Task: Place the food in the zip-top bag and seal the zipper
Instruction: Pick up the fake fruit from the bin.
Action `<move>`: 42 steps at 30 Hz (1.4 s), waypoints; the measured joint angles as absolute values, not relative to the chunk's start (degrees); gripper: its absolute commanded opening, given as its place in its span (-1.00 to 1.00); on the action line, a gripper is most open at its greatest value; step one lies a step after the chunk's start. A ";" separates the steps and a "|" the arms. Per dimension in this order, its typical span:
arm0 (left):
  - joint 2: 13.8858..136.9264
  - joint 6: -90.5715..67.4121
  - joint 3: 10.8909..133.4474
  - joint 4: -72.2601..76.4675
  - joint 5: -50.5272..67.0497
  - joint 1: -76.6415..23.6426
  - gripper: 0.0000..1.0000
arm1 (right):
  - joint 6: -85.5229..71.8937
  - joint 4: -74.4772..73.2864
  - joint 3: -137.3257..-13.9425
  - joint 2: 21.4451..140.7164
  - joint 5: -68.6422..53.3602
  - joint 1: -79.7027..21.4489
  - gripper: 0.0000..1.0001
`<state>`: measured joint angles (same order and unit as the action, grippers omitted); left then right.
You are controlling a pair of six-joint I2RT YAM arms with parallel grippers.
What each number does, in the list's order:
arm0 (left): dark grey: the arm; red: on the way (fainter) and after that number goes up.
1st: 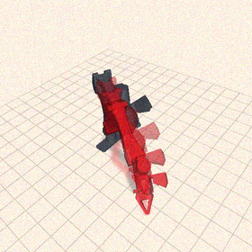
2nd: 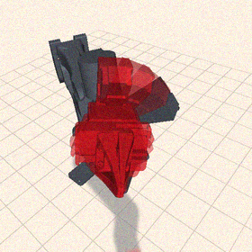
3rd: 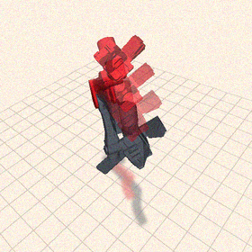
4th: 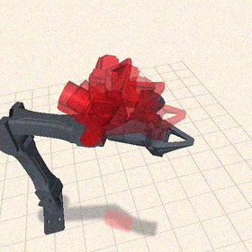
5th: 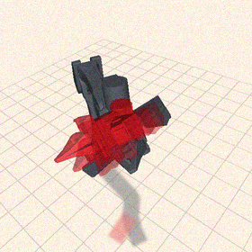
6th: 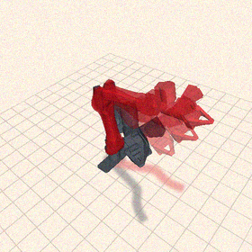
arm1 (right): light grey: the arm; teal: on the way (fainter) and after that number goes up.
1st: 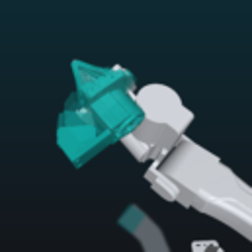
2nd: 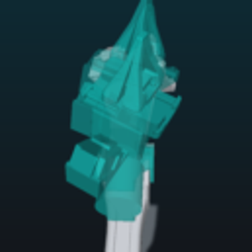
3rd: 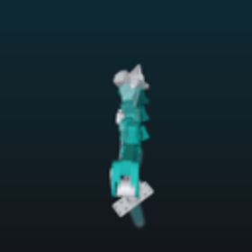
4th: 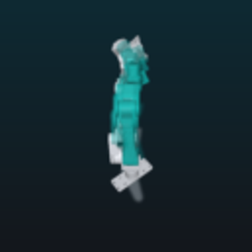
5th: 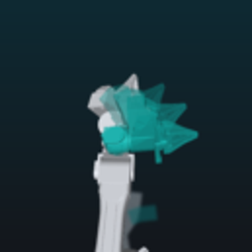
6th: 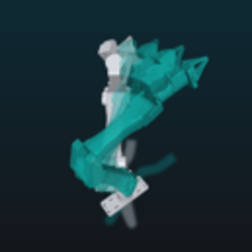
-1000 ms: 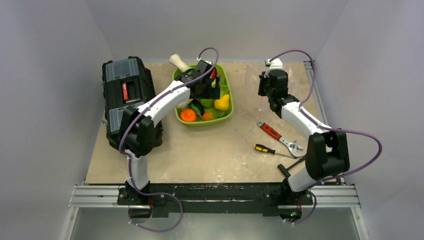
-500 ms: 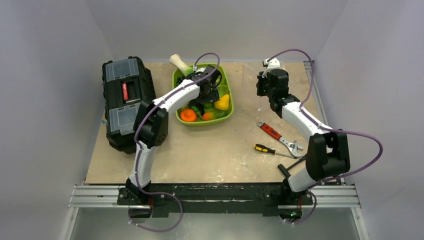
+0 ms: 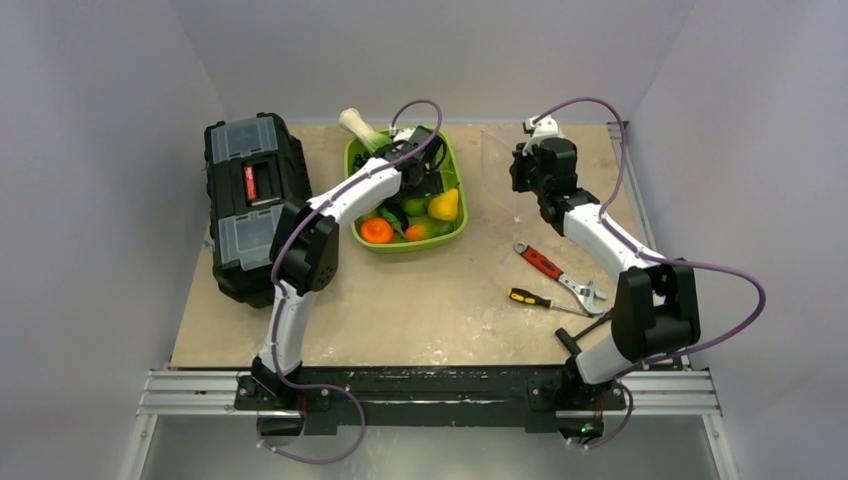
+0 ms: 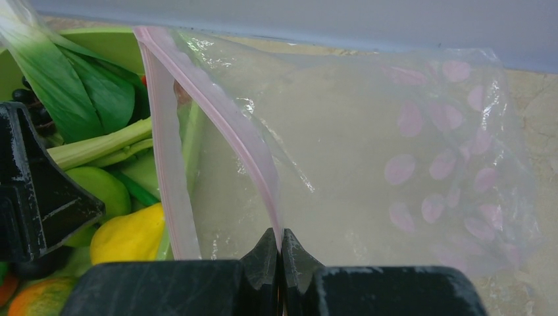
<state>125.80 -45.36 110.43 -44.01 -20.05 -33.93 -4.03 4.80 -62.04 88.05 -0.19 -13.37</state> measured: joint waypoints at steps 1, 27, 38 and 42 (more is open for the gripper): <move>125.80 -45.34 110.43 -43.53 -20.14 -33.93 0.78 | -4.03 4.86 -62.04 88.05 -0.25 -13.37 -1.00; 129.88 -48.34 112.51 -42.39 -17.85 -33.74 -0.07 | -4.01 5.26 -62.02 87.57 -1.10 -13.37 -1.00; 116.90 -38.37 107.83 -43.20 -14.63 -33.76 -0.16 | -4.01 5.63 -62.02 86.83 -1.69 -13.37 -1.00; 109.84 -35.81 106.45 -42.68 -12.21 -33.76 -0.24 | -4.10 5.63 -62.02 86.76 -1.69 -13.37 -1.00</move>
